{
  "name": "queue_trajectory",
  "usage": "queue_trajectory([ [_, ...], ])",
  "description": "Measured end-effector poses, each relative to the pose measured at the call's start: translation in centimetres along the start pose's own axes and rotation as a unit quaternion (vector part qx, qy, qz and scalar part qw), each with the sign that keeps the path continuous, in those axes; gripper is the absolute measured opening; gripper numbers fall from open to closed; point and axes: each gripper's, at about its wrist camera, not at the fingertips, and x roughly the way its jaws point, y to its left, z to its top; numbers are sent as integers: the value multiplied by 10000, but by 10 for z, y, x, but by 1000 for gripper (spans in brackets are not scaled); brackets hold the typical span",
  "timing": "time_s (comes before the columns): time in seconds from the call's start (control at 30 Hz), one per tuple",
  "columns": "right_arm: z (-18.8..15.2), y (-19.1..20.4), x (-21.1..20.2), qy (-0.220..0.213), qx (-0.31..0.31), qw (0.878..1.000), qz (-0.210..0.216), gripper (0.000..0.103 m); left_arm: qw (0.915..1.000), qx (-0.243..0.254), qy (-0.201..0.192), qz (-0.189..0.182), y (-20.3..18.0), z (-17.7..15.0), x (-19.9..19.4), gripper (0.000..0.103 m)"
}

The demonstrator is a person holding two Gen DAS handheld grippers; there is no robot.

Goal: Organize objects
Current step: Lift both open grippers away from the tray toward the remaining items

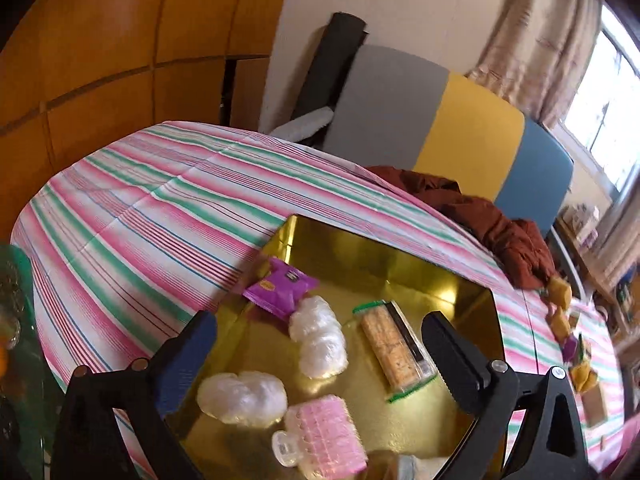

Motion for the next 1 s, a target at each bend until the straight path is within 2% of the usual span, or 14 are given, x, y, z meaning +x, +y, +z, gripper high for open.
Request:
queue_trajectory([
  [0.1, 2, -5, -5, -86, 26, 9999, -93, 42, 9997, 230, 42, -53, -15, -6, -1, 103],
  [0.47, -2, -39, -26, -199, 218, 9987, -427, 42, 9946, 764, 151, -679, -81, -28, -19, 103],
  [0.7, -16, -96, -49, -225, 574, 9942, -884, 44, 9879, 1038, 286, -1114, -131, -44, -23, 103],
  [0.83, -27, -133, -69, -228, 836, 9895, -1154, 46, 9800, 1326, 437, -1418, -173, -61, -24, 103],
  [0.93, -37, -162, -90, -273, 847, 9847, -1496, 49, 9743, 1520, 550, -1570, -197, -76, -26, 103],
  [0.97, -40, -171, -96, -288, 843, 9836, -1567, 52, 9722, 1562, 593, -1641, -203, -81, -26, 103],
  [1.0, -43, -180, -102, -293, 817, 9822, -1666, 59, 9707, 1608, 610, -1680, -210, -85, -26, 103],
])
